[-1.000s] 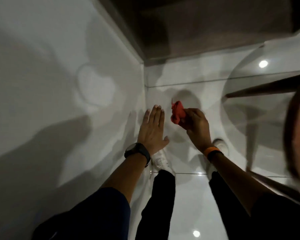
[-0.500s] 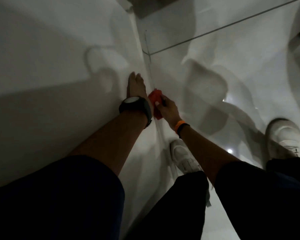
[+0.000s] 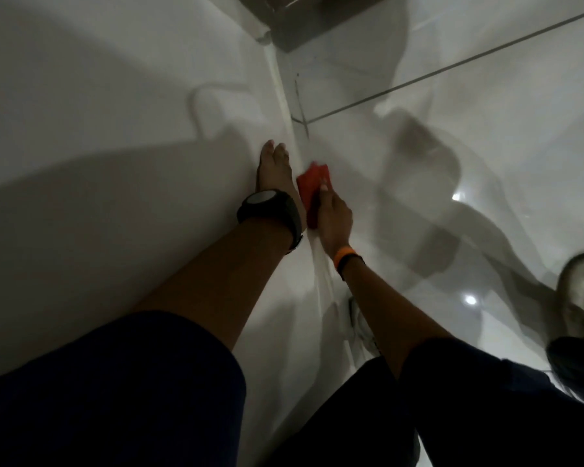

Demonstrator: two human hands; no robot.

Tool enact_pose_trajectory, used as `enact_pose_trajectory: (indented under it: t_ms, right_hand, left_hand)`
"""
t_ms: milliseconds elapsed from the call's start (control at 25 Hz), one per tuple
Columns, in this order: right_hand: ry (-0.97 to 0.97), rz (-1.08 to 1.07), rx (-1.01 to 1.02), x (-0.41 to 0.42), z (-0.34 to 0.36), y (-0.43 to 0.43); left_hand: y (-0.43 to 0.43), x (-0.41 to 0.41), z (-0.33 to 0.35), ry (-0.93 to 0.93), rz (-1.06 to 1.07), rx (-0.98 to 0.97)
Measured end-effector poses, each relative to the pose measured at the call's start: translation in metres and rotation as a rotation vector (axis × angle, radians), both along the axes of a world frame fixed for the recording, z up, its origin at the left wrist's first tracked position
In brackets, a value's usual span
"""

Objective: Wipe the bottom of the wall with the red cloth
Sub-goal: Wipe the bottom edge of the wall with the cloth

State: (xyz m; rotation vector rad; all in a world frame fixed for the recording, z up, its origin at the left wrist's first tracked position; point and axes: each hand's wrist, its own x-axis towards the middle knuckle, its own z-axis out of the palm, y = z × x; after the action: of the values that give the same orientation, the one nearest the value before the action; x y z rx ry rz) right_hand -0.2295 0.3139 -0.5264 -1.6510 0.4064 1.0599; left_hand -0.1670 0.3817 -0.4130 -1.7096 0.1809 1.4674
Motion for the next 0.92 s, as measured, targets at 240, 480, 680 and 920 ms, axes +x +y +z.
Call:
enact_pose_trajectory:
  t_ms: [240,480,680,920]
  right_hand:
    - [-0.084,0.102,0.156,0.048,-0.031,0.025]
    - [-0.079,0.235,-0.07,-0.021,-0.02,-0.02]
    - [0.135,0.245,-0.244,-0.124,-0.002,-0.088]
    - [-0.155,0.241,-0.06,-0.011,-0.021,-0.004]
  left_hand:
    - [0.007,0.0,-0.012,-0.003,-0.01,-0.015]
    - [0.006,-0.006,-0.012,-0.032,-0.001,-0.072]
    - [-0.004,-0.025,-0.011,0.0,0.005,-0.113]
    - [0.004,-0.023,-0.014,-0.024,0.015,-0.099]
